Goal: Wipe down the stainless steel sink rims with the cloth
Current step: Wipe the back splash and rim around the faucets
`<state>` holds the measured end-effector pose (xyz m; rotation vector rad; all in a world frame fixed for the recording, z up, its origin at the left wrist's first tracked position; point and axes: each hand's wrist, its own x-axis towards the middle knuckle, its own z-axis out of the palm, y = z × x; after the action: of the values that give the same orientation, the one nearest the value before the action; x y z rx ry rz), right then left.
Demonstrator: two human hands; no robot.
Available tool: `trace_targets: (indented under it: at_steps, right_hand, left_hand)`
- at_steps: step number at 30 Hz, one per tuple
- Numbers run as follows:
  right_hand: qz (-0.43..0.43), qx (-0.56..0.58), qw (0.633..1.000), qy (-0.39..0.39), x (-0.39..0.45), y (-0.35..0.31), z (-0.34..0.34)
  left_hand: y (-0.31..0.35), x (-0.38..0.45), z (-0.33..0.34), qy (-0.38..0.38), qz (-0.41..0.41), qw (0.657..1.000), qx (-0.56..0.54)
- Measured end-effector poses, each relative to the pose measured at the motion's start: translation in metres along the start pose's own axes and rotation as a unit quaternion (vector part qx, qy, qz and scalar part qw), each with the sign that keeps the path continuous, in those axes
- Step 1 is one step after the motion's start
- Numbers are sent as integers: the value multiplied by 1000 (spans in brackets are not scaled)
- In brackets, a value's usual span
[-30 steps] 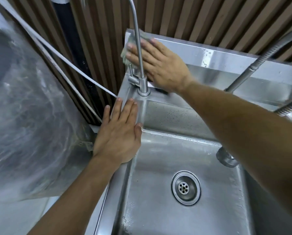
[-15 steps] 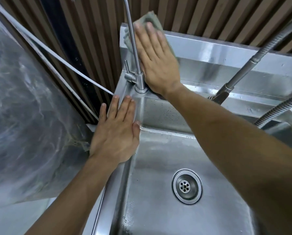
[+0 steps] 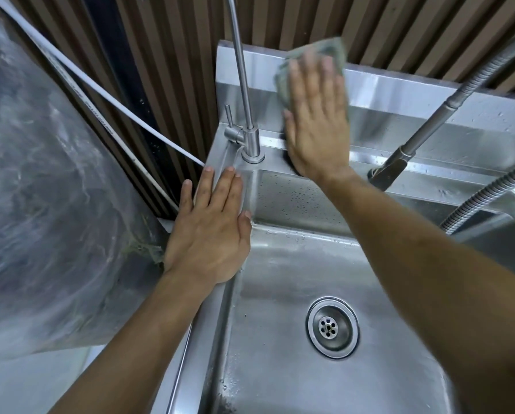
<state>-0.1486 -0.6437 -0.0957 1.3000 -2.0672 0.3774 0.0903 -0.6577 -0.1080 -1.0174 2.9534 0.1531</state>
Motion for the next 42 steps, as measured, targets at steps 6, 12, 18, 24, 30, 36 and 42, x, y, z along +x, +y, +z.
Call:
trace_targets:
  at_steps: [6, 12, 18, 24, 30, 36, 42]
  right_hand:
    - [-369, -8, 919, -137, 42, 5, -8]
    - [-344, 49, 910, -226, 36, 19, -38]
    - [32, 283, 908, -307, -32, -30, -57]
    - [44, 193, 925, -324, -48, -39, -39]
    - [144, 107, 933, -312, -67, -32, -45]
    - [-3, 178, 924, -340, -51, -31, -36]
    - [-16, 98, 942, -320, -71, -5, -34]
  left_hand:
    - [0, 1, 1, -2, 0, 1000, 0]
    - [1, 1, -1, -11, -1, 1000, -8]
    - [1, 1, -3, -15, -6, 1000, -8]
    - [-1, 2, 1, -8, -1, 1000, -6]
    - [0, 1, -1, -11, 0, 1000, -4]
    - [1, 2, 1, -10, -5, 1000, -2]
    - [1, 2, 1, -1, -8, 1000, 0]
